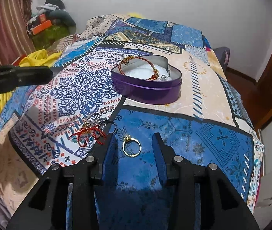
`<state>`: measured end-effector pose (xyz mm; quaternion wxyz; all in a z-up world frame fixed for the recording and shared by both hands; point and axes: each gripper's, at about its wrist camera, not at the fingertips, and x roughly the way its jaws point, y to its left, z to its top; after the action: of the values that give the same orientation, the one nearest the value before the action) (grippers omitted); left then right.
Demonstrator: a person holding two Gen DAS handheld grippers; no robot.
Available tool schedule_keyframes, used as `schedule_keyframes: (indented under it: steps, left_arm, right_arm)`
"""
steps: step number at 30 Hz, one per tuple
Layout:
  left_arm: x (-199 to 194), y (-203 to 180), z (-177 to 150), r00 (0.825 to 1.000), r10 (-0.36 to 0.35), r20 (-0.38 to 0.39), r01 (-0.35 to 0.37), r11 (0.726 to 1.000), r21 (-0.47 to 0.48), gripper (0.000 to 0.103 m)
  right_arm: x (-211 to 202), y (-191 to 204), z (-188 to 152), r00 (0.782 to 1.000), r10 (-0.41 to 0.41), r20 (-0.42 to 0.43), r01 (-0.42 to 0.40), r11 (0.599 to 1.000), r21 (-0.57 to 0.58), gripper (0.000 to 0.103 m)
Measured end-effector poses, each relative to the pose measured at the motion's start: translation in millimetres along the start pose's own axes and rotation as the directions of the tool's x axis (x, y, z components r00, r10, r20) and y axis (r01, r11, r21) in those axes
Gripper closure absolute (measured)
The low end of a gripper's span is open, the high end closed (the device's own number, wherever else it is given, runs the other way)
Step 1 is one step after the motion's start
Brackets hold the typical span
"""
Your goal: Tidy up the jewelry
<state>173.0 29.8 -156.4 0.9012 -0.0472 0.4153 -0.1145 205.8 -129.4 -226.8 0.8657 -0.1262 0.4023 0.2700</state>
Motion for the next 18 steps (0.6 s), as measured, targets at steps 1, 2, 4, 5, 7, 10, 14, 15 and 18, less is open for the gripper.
schedule_keyframes:
  steps: [1, 2, 4, 5, 7, 10, 14, 15, 18]
  left_arm:
    - [0, 0, 0, 1.0, 0.0, 0.001, 0.0, 1.0, -0.001, 0.095]
    - [0, 0, 0, 1.0, -0.001, 0.001, 0.001, 1.0, -0.001, 0.095]
    - [1, -1, 0, 1.0, -0.002, 0.001, 0.002, 1.0, -0.001, 0.095]
    - [1, -1, 0, 1.0, -0.003, 0.001, 0.003, 1.0, -0.001, 0.095]
    - [1, -2, 0, 1.0, -0.005, 0.001, 0.005, 1.0, 0.0, 0.095]
    - [1, -3, 1, 1.0, -0.008, 0.003, 0.008, 1.0, 0.0, 0.095]
    - [1, -7, 7, 1.0, -0.016, 0.015, 0.016, 1.0, 0.005, 0.095]
    - [1, -8, 8, 1.0, -0.016, 0.019, 0.016, 1.0, 0.009, 0.095]
    - [2, -12, 16, 0.999, -0.021, 0.031, 0.02, 1.0, 0.018, 0.095]
  right_arm:
    - [0, 0, 0, 1.0, 0.004, 0.001, -0.004, 1.0, 0.0, 0.078]
    - [1, -1, 1, 1.0, 0.019, -0.001, -0.019, 1.0, 0.007, 0.086]
    - [1, -4, 3, 0.999, 0.035, -0.001, -0.035, 0.999, 0.024, 0.086]
    - [0, -4, 3, 0.999, 0.037, 0.002, -0.037, 0.999, 0.026, 0.086]
    - [-1, -4, 2, 0.999, 0.034, 0.006, -0.034, 0.999, 0.027, 0.086]
    - [-6, -6, 3, 0.999, 0.038, 0.016, -0.039, 0.998, 0.043, 0.087]
    - [-15, -11, 9, 0.999, 0.028, 0.044, -0.031, 0.998, 0.062, 0.087]
    - [-18, -13, 11, 0.998, 0.024, 0.055, -0.028, 0.997, 0.067, 0.087]
    - [-26, -16, 19, 0.996, 0.011, 0.084, -0.018, 0.996, 0.082, 0.087]
